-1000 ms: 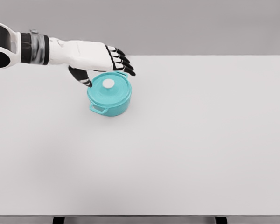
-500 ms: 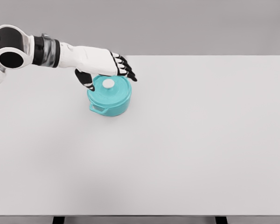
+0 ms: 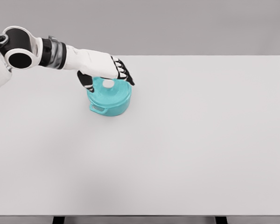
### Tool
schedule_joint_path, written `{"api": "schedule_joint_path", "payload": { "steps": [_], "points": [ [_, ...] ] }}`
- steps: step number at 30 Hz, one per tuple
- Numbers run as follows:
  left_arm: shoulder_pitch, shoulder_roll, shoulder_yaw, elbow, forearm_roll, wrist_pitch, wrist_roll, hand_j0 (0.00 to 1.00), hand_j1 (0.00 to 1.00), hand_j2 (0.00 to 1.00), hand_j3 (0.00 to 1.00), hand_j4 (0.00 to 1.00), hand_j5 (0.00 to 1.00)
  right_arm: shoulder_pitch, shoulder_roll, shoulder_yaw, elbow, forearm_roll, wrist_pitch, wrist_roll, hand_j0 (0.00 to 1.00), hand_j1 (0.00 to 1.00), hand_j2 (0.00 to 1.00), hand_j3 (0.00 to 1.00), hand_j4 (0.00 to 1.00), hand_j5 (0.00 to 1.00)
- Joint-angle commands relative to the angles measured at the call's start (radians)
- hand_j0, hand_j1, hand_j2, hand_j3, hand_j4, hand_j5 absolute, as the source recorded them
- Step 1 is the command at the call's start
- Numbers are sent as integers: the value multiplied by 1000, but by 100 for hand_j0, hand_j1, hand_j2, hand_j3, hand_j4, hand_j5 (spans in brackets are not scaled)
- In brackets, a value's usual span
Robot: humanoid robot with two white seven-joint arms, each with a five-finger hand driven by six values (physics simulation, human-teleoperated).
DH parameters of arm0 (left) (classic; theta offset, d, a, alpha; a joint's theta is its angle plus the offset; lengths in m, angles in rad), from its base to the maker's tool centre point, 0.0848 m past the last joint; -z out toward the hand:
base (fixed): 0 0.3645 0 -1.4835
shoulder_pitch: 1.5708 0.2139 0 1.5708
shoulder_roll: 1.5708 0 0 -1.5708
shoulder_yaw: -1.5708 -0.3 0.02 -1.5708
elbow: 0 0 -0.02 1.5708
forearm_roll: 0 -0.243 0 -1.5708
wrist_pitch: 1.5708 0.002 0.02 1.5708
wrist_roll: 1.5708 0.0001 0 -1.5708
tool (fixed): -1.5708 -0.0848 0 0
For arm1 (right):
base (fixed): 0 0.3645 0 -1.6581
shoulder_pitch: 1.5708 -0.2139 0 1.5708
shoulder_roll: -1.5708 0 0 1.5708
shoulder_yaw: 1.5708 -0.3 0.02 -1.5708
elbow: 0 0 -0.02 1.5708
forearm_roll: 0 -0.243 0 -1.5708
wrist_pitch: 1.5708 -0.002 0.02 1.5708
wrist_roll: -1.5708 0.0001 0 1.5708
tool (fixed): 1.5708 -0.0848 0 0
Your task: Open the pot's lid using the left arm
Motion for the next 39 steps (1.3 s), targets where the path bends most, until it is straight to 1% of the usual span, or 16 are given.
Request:
{"api": "schedule_joint_path", "payload": {
  "steps": [1,3,6,8,11,13,20,23,25,27,28,31,37,38,39],
  "points": [
    [0,-19,-1,32,-33,6,0,97,97,97,97,97,97,0,0,0,0,0,0,0,100,100,100,100,100,100],
    [0,-31,-21,61,-36,6,0,96,96,96,96,96,96,0,0,0,0,0,0,0,100,100,100,100,100,100],
    [0,-37,-28,67,-38,6,0,93,93,93,93,93,93,0,0,0,0,0,0,0,100,100,100,100,100,100],
    [0,-37,-28,67,-67,6,0,92,92,92,92,92,92,-2,0,0,0,0,0,0,100,100,100,100,100,100],
    [0,-59,-30,128,-84,4,0,92,92,92,92,92,92,0,0,0,0,0,0,0,100,100,100,100,100,100],
    [0,-62,-28,131,-108,4,0,88,88,88,88,88,88,0,0,0,0,0,0,0,100,100,100,100,100,100],
    [0,-85,-28,133,-110,6,0,87,87,87,87,87,87,0,0,0,0,0,0,0,100,100,100,100,100,100],
    [0,-89,-30,142,-111,4,0,84,84,84,84,84,84,0,0,0,0,0,0,0,100,100,100,100,100,100],
    [2,-95,-30,144,-130,6,0,84,84,84,84,84,84,0,0,0,0,0,0,0,100,100,100,100,100,100],
    [2,-99,-30,159,-131,6,0,83,83,83,83,83,83,0,0,0,0,0,0,0,100,100,100,100,100,100],
    [2,-100,-30,159,-131,4,0,82,82,82,82,82,82,0,0,0,0,0,0,0,100,100,100,100,100,100],
    [2,-100,-37,159,-131,4,0,73,73,73,73,73,73,0,0,0,0,0,0,0,100,100,100,100,100,100],
    [2,-105,-37,158,-131,4,0,69,69,69,69,69,69,0,0,0,0,0,0,0,100,100,100,100,100,100],
    [2,-105,-39,158,-131,3,0,65,65,65,65,65,65,0,0,0,0,0,0,0,100,100,100,100,100,100],
    [2,-105,-39,158,-131,3,0,63,63,63,63,63,63,0,0,0,0,0,0,0,100,100,100,100,100,100]
  ]
}}
